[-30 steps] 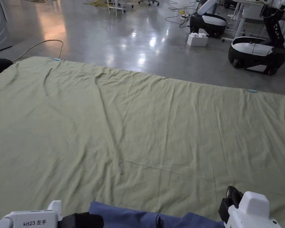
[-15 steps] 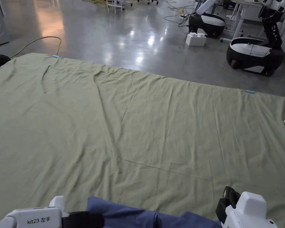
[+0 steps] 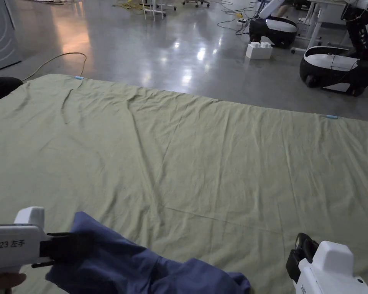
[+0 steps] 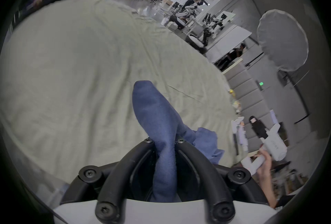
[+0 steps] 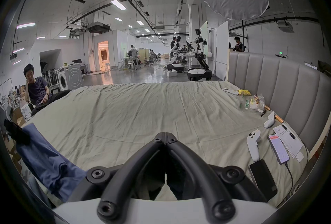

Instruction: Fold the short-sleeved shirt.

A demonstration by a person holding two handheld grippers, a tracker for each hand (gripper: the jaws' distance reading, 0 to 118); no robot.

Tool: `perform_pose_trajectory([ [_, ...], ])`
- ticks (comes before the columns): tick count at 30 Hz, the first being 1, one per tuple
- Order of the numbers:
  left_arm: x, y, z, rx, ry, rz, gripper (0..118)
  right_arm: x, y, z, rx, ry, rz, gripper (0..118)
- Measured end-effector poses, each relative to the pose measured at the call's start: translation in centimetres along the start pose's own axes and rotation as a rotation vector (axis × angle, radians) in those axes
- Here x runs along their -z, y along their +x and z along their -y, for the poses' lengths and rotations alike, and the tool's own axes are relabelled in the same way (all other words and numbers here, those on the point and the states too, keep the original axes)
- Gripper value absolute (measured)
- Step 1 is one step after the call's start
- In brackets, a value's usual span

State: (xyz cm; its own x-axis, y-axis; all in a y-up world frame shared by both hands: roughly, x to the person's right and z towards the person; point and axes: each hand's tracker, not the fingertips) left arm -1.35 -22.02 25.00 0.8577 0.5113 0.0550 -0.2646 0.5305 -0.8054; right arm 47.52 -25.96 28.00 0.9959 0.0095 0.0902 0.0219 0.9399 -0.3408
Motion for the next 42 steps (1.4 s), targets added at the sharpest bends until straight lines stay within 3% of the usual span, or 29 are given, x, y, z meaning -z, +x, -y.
perform_pose_trajectory([
  [6, -0.1, 2.3, -0.2, 0.140, -0.021, -0.215, 14, 0.3, -0.1, 0.3, 0.008, -0.003, -0.010, 1],
  [12, 1.2, 5.8, 0.8, 0.217, -0.029, -0.245, 14, 0.3, -0.1, 0.6, 0.015, -0.012, -0.013, 1],
  [29, 9.1, 15.4, 5.4, 0.313, -0.168, -0.109, 14, -0.2, 0.9, 1.4, 0.029, -0.034, 0.010, 1],
  [42, 16.8, 19.4, 10.3, 0.226, -0.214, -0.132, 15, -0.6, 1.6, 2.1, 0.033, -0.056, 0.031, 1],
])
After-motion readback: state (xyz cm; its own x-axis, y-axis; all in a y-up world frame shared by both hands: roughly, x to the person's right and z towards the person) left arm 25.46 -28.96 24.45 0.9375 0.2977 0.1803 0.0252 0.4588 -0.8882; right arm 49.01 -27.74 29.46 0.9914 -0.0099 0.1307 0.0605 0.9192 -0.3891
